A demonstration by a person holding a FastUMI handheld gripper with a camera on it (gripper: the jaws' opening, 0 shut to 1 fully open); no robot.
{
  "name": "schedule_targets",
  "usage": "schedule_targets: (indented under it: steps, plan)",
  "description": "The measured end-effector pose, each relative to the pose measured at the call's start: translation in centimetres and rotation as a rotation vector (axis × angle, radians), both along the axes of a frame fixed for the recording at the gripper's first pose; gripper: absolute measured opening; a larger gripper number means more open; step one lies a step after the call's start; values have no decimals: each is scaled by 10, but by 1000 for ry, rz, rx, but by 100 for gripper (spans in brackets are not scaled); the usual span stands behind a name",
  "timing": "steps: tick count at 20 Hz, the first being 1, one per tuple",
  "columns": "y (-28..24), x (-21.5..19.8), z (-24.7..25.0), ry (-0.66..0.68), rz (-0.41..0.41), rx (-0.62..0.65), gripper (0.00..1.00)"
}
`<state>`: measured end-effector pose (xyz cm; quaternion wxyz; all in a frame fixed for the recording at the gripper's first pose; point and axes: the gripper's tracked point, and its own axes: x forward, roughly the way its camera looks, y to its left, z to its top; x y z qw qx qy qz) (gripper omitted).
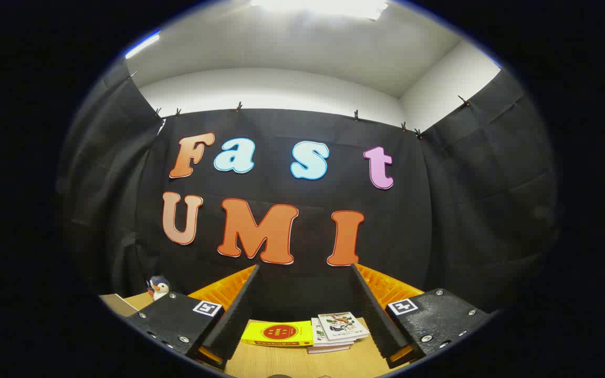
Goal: Open the storage box then place both shoes into the box .Put the left shoe in first, then the right shoe, with the right side of both shoes facing outward in a uniform manner.
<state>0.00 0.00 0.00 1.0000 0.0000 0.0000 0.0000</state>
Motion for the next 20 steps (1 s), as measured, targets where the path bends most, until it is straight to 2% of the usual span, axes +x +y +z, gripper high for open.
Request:
schedule_targets:
  steps: [6,13,17,20]
  plan:
    - [-6,2,8,-40,-28,-14,99]
    - [2,0,10,-51,-10,-21,99]
    - [12,-1,3,-27,22,-3,99]
    - [33,-4,-10,12,78,48,99]
